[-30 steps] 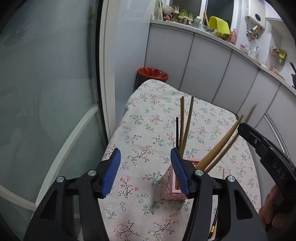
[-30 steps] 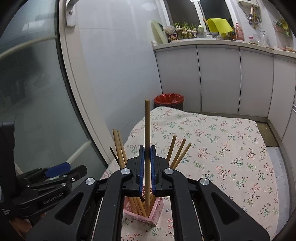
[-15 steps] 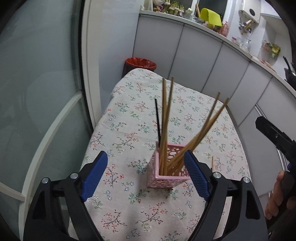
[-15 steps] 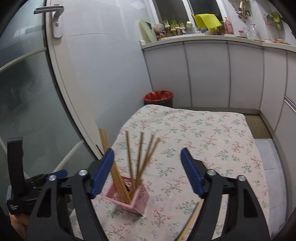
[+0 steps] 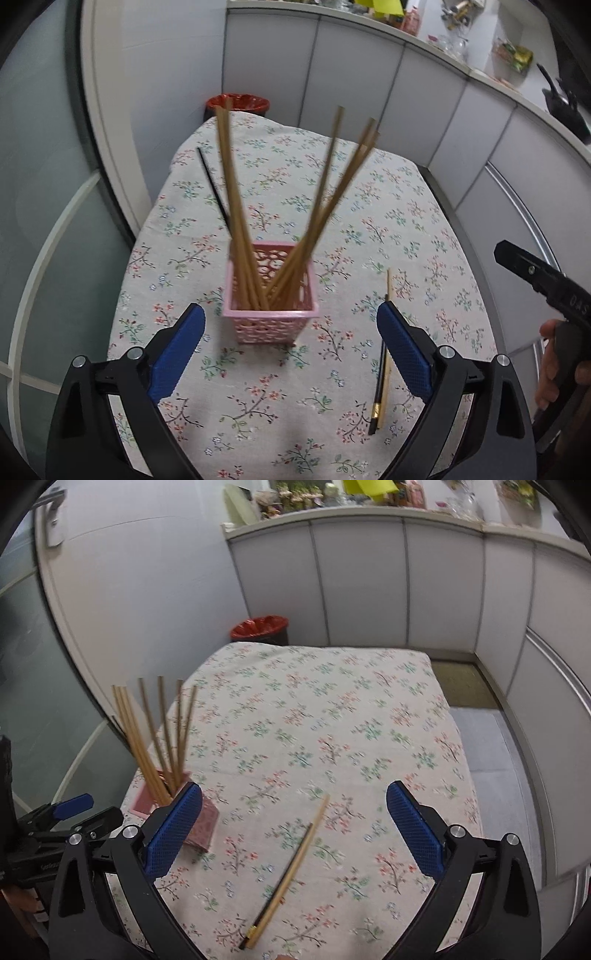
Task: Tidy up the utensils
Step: 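Lower the left tool onto the black chopstick and close on it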
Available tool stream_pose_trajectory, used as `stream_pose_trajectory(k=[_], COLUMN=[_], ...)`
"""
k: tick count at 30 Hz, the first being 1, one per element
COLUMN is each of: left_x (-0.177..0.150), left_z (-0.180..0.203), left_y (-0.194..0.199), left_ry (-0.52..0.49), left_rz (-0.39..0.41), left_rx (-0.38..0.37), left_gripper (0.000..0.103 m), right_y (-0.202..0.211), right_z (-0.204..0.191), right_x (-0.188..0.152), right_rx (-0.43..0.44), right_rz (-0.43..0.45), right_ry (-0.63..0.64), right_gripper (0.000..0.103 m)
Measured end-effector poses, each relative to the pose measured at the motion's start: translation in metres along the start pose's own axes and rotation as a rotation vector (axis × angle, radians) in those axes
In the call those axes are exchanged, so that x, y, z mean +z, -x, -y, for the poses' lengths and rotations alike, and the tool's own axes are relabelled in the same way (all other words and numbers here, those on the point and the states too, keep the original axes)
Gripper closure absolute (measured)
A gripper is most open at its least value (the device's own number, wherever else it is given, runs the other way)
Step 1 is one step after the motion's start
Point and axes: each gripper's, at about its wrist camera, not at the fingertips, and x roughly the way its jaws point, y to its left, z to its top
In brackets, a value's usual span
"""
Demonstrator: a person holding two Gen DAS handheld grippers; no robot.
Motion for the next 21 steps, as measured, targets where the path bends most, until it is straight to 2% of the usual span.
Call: stream_pose_trajectory(k=[4,9,13,17,19,21], left_x=[-0.008,-0.025,-0.033,-0.032,-0.029,-0.027], left_z=[0.027,0.073,0.103,0.112,0.113,0.113], left_y=[-0.009,-0.027,-0.044,-0.071,-0.084,-0.101], left_ry=[-0.054,-0.184,-0.29,-0.284,-0.262,-0.235], left_rz=[-0.032,-0.104,-0.141,-0.205,-0.242,-0.289], left_rx=[-0.004,-0.013,-0.01,-0.013,-0.017,-0.031], left_gripper=[0.012,0.012,0.012,0.013,0.022,0.035], right_y=[-0.005,-0.018,-0.022,-0.023,-0.024,-0.025], right_z=[0.03,0.064,0.08,0.095,0.102,0.106], right_x=[-0.008,-0.02,-0.027,-0.032,-0.033,-0.034], right_rx=[-0.033,-0.068,-0.101,-0.114,-0.109,-0.102], right_rz=[-0.057,-0.148,-0.177,-0.199,-0.21,-0.217], right_ry=[-0.078,-0.151,-0.156,-0.176,-0.196,-0.211], right_gripper=[0.007,0.007,0.007,0.007,0.007,0.007])
